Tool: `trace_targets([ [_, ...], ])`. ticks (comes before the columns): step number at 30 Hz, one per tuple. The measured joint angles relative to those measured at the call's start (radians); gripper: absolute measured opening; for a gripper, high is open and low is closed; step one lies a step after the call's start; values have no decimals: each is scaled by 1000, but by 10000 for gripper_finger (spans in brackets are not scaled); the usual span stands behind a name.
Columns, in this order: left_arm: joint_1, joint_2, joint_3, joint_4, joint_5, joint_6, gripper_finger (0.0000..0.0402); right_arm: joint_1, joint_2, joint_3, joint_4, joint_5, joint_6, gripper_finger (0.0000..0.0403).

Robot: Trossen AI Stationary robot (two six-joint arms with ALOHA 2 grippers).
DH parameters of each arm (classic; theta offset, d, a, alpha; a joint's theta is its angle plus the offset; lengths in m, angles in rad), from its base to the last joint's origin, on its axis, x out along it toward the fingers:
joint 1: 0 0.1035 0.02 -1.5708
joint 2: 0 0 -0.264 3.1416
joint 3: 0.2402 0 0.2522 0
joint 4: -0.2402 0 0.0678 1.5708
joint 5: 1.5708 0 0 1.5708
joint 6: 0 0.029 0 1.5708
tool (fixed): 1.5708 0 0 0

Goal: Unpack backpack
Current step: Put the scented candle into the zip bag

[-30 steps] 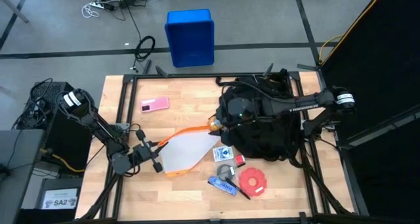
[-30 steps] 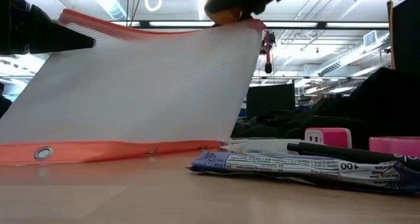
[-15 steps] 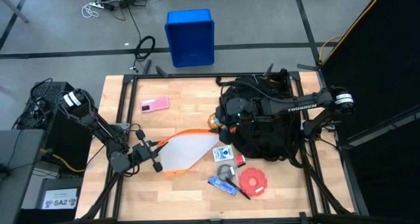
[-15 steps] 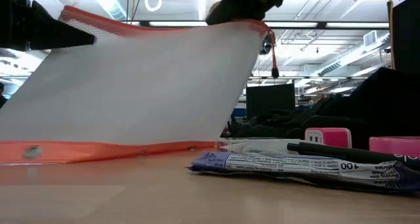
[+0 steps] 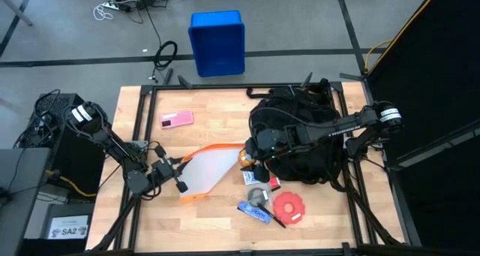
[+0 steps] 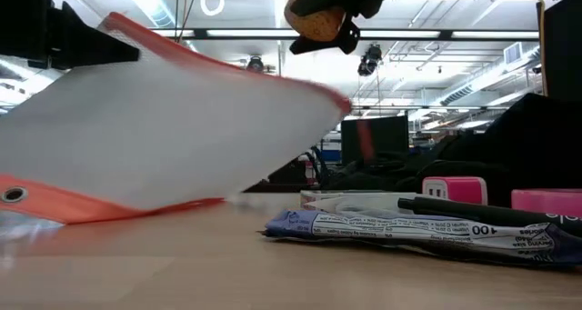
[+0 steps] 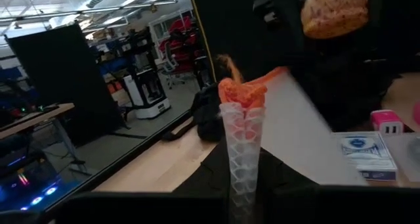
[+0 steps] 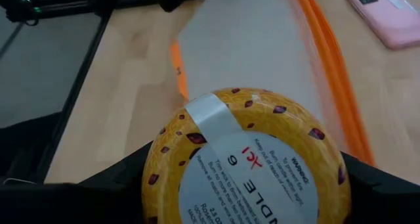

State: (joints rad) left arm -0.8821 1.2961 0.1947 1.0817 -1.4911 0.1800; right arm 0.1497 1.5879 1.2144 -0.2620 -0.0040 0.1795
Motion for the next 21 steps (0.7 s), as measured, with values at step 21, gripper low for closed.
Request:
trace_targets([
  [21, -3, 0, 174, -74, 410, 434, 0, 86, 39, 40, 1, 1, 11, 258],
])
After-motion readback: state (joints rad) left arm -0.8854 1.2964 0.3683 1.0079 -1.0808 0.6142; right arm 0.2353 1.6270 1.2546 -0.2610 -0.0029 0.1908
